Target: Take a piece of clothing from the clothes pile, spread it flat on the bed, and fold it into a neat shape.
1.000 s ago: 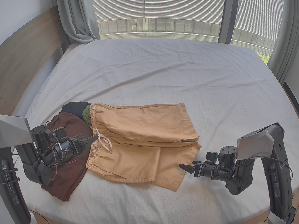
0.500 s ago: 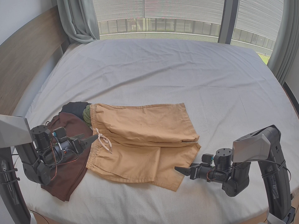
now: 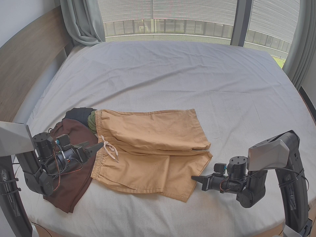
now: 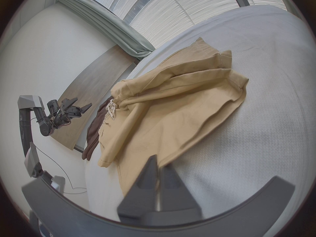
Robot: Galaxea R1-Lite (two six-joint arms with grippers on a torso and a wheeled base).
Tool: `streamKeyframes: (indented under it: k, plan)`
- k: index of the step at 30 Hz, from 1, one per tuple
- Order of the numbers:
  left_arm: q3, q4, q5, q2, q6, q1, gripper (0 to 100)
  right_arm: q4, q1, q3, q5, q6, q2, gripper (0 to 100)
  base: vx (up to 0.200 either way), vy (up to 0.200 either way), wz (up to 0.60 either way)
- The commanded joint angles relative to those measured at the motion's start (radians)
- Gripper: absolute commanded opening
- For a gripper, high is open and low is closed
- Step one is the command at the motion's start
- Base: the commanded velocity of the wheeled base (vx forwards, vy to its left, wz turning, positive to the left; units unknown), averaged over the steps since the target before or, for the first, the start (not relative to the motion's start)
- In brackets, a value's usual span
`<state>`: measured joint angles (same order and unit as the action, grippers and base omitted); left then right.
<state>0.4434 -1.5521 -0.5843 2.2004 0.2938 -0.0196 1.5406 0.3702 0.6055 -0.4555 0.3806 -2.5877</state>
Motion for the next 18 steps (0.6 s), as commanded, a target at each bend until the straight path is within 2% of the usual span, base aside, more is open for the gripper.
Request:
streamKeyframes:
  k: [1, 9, 14, 18]
  plan:
    - [0.0, 0.0, 0.0, 0.001, 0.001, 0.0, 100, 0.006, -0.004, 0.0, 0.001, -0.002, 0.009, 0, 0.0, 0.0, 0.0]
    - [0.0, 0.0, 0.0, 0.001, 0.001, 0.0, 100, 0.004, -0.016, -0.02, 0.006, -0.008, 0.014, 0, 0.0, 0.0, 0.0]
    - [0.0, 0.0, 0.0, 0.002, 0.001, 0.0, 100, -0.001, -0.077, -0.073, 0.006, -0.02, 0.066, 0, 0.0, 0.0, 0.0]
    - [0.0, 0.0, 0.0, 0.004, 0.001, 0.0, 100, -0.002, -0.096, -0.095, 0.006, -0.02, 0.077, 0, 0.0, 0.0, 0.0]
